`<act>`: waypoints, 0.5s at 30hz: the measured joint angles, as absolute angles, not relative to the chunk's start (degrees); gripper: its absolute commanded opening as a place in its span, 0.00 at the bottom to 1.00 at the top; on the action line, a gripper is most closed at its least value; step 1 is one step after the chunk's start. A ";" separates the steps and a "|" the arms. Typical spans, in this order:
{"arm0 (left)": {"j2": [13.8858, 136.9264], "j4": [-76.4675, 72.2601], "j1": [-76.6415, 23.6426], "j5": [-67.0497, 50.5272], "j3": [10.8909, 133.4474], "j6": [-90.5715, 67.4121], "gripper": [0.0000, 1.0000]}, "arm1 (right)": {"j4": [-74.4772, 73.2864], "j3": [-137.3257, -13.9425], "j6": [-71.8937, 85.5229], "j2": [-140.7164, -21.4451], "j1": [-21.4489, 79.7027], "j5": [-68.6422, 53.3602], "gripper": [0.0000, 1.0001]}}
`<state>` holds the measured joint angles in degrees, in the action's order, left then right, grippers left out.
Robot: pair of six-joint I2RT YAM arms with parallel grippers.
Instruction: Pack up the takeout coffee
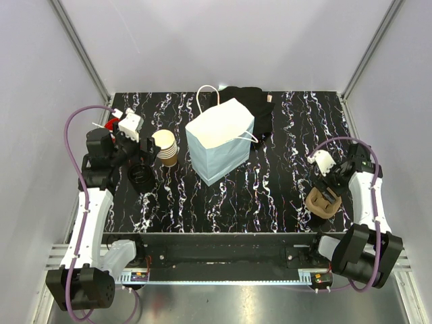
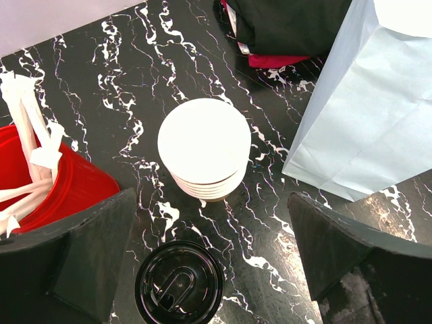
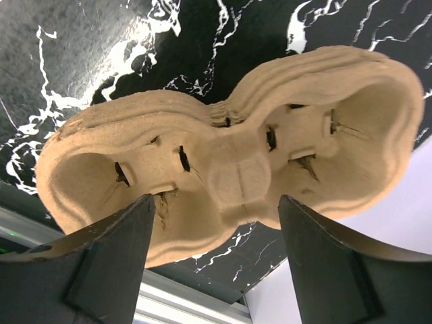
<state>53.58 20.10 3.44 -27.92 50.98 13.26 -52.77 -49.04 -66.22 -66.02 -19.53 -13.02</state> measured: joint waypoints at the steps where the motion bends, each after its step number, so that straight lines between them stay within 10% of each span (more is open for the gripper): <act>1: 53.58 20.08 3.44 -27.97 50.98 13.30 0.99 | -52.38 -48.53 -66.46 -66.02 -19.53 -12.97 0.77; 15: 53.58 20.10 3.42 -28.12 50.98 13.34 0.99 | -48.56 -46.26 -67.44 -66.30 -20.10 -12.86 0.44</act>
